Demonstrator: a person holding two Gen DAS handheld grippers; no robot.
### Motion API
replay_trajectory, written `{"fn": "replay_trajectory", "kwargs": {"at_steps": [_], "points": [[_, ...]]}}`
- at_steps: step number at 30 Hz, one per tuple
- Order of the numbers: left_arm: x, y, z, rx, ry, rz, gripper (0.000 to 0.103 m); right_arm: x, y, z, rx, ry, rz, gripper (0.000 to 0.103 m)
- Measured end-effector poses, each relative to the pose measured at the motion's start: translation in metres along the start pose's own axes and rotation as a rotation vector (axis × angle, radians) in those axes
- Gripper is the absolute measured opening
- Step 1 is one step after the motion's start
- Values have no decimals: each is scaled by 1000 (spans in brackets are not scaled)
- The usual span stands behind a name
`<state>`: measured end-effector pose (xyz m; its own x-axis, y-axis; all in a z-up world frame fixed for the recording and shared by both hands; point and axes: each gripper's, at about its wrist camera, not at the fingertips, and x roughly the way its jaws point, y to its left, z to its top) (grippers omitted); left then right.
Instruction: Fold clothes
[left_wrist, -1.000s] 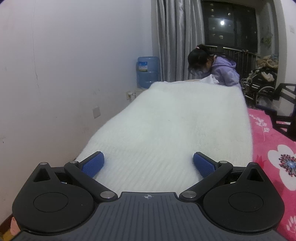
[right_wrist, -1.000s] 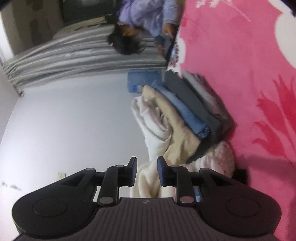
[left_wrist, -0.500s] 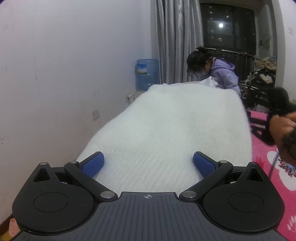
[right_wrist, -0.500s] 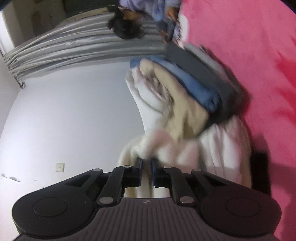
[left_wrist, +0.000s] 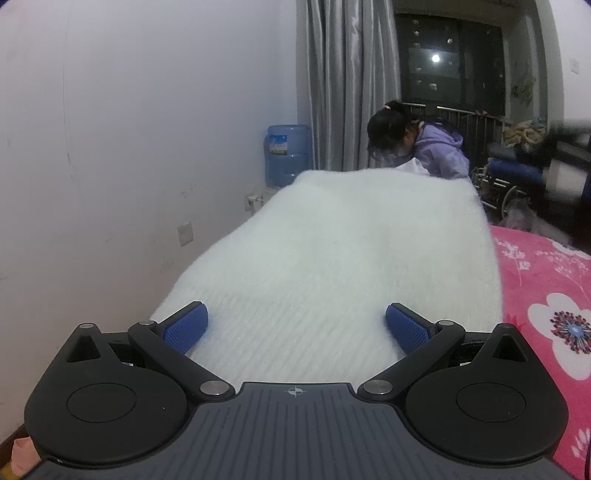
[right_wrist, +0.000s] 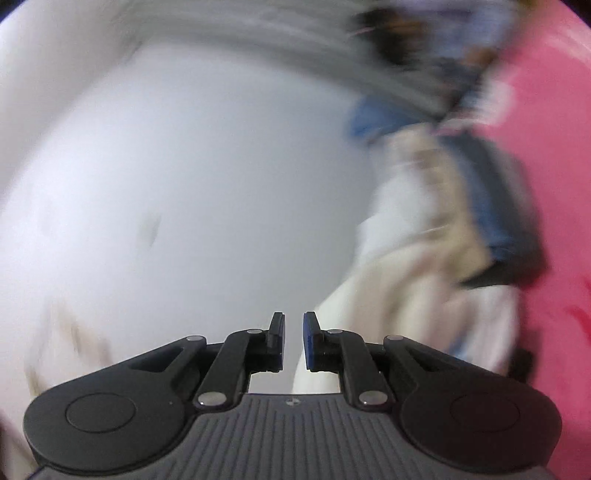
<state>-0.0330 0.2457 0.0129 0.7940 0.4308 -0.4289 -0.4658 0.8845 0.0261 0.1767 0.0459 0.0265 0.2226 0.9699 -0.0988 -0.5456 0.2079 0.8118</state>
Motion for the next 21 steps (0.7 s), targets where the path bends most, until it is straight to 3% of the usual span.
{"fn": "replay_trajectory", "kwargs": {"at_steps": [2, 4, 5, 8, 9, 11, 13, 15, 17, 19, 20, 21], "points": [[0, 1, -1, -5, -4, -9, 103, 11, 26, -16, -184, 90, -47, 13], [0, 8, -1, -13, -6, -42, 103, 22, 13, -33, -223, 156, -140, 0], [0, 12, 0, -17, 1, -66, 103, 25, 1, -41, -230, 167, -176, 0], [-11, 24, 6, -28, 7, -147, 103, 14, -20, -36, -17, 144, -115, 0], [-20, 29, 6, -39, -10, -181, 103, 9, -18, -34, 12, 141, -87, 7], [-35, 33, -1, -30, -32, -238, 103, 3, -2, -31, -45, 168, -47, 9], [-46, 34, -12, -1, -33, -277, 103, 1, 19, -38, -180, 210, -28, 10], [-43, 21, -29, 94, -9, -246, 103, 8, 33, -54, -347, 254, -86, 11], [-36, -3, -46, 268, 4, -143, 103, 18, 33, -67, -427, 290, -145, 10], [-33, -25, -58, 432, 9, -53, 103, 19, 33, -59, -392, 304, -150, 10], [-34, -32, -61, 485, 7, -33, 103, 19, 33, -54, -368, 310, -149, 10], [-40, -30, -59, 489, 4, -60, 103, 16, 39, -49, -375, 294, -142, 12]]}}
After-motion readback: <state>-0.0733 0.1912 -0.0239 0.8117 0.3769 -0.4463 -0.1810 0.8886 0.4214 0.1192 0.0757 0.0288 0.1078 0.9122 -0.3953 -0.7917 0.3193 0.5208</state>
